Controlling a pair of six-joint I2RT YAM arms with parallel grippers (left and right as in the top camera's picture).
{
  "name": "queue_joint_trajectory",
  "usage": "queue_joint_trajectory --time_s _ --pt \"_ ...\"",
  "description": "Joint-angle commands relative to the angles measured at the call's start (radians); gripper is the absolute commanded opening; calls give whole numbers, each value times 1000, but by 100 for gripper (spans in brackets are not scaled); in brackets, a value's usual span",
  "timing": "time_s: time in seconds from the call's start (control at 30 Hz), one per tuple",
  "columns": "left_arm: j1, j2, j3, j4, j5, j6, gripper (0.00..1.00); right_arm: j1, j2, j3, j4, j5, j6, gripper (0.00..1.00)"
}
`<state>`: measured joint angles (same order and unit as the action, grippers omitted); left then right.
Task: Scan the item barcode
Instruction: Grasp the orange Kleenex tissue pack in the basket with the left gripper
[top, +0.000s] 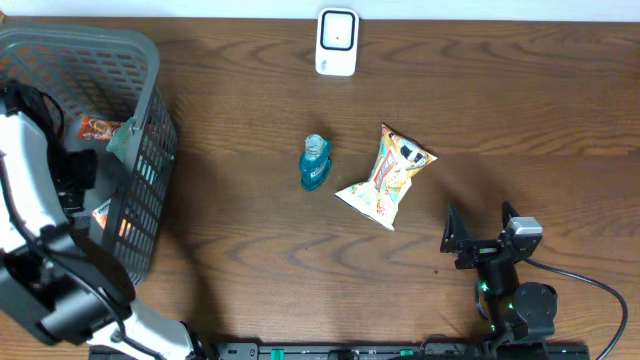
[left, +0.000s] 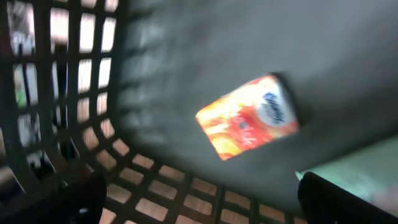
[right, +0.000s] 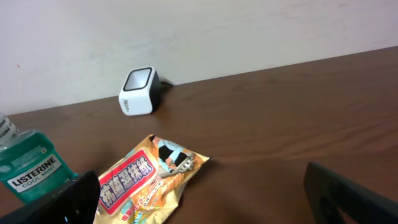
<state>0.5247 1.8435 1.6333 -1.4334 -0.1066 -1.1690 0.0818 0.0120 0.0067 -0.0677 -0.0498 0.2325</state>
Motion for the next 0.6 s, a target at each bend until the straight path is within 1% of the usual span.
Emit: queue_joint_trajectory --time_s 0.0,0.13,0.33,0.37,0.57 --pt "3 58 -6 -5 5 -199 98 -5 -6 -1 -4 -2 -10 99" --pt "3 136 -13 -2 -43 -251 98 -5 -6 -1 -4 -2 -10 99" --pt "0 192 -84 20 -39 -315 98 -5 -6 -1 -4 -2 -10 99" --pt "0 192 -132 71 -39 -315 98 -5 -6 -1 -4 -2 -10 99" --pt "0 192 -262 226 -14 -314 98 -5 -6 -1 -4 -2 -10 99"
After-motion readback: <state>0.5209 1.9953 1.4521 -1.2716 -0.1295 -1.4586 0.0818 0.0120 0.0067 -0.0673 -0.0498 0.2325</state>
